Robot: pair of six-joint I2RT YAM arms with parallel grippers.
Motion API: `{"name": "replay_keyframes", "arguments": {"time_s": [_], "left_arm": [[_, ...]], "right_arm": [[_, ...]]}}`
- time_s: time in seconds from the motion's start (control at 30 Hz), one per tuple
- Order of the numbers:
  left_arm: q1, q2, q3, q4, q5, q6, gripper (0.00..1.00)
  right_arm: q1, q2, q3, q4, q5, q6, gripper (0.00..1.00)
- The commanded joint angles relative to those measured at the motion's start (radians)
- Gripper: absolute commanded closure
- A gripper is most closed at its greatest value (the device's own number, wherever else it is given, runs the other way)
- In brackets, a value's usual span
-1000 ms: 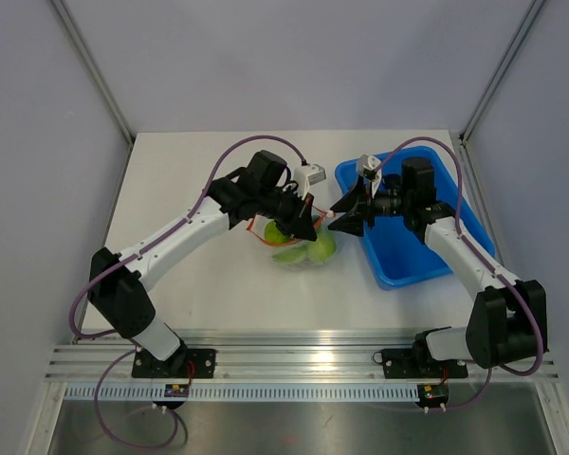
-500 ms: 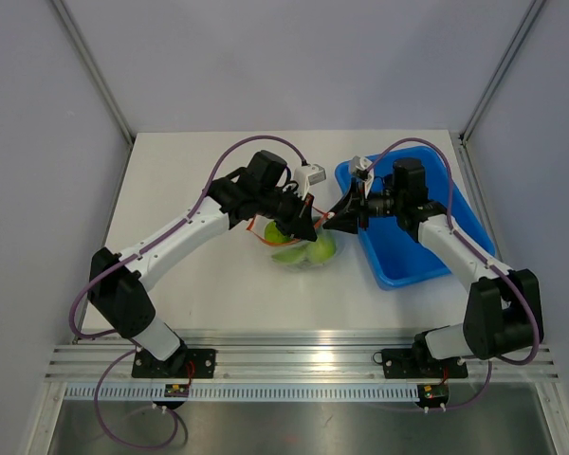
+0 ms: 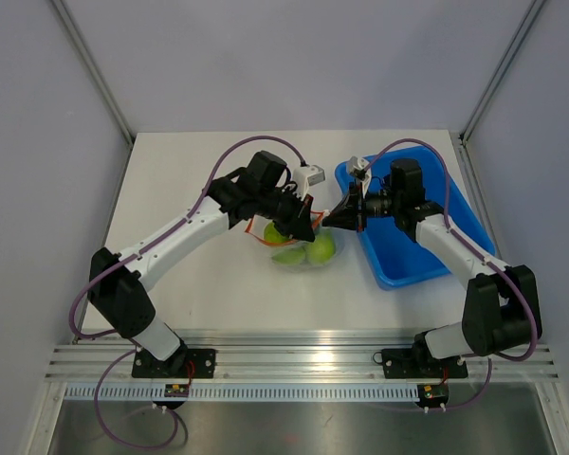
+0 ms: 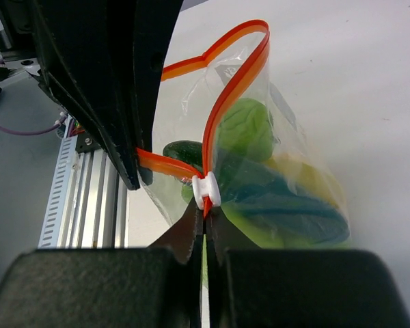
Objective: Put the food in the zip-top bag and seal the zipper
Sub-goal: Adjust the zipper food storage bag at the center of the board, then zip the zipper food storage bag at the center of the board.
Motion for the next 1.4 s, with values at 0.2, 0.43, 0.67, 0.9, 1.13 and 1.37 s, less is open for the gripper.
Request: {"name": "replay_keyframes", "arguments": {"time_s": [0.2, 0.43, 0.67, 0.9, 1.13, 1.37], "left_arm": [[0.028, -0.136, 0.147, -0.101, -0.135, 0.068, 0.32], [0.010, -0.017, 0.331, -0.132, -0.101, 0.092, 0.30], [-0.044, 0.071, 0.361, -0.098, -0.095, 0.212, 0.48], [-0.044, -0.081, 0.070, 0.242, -0.003, 0.339, 0.56], [-0.041, -0.035, 0.109, 0.197, 0.063, 0.411, 0.58], [-0.041, 0.005, 0.144, 0.193, 0.109, 0.416, 0.59]], "right_arm": [[0.006, -0.083, -0.018, 0.059, 0.059, 0.017, 1.00], [0.004, -0.113, -0.018, 0.070, 0.068, 0.038, 1.00], [0.004, -0.136, -0.021, 0.052, 0.062, 0.037, 1.00], [0.004, -0.131, -0.007, -0.007, 0.054, 0.017, 1.00], [0.006, -0.123, 0.007, -0.016, 0.043, 0.017, 1.00], [0.004, -0.120, 0.002, -0.018, 0.042, 0.016, 1.00]]}}
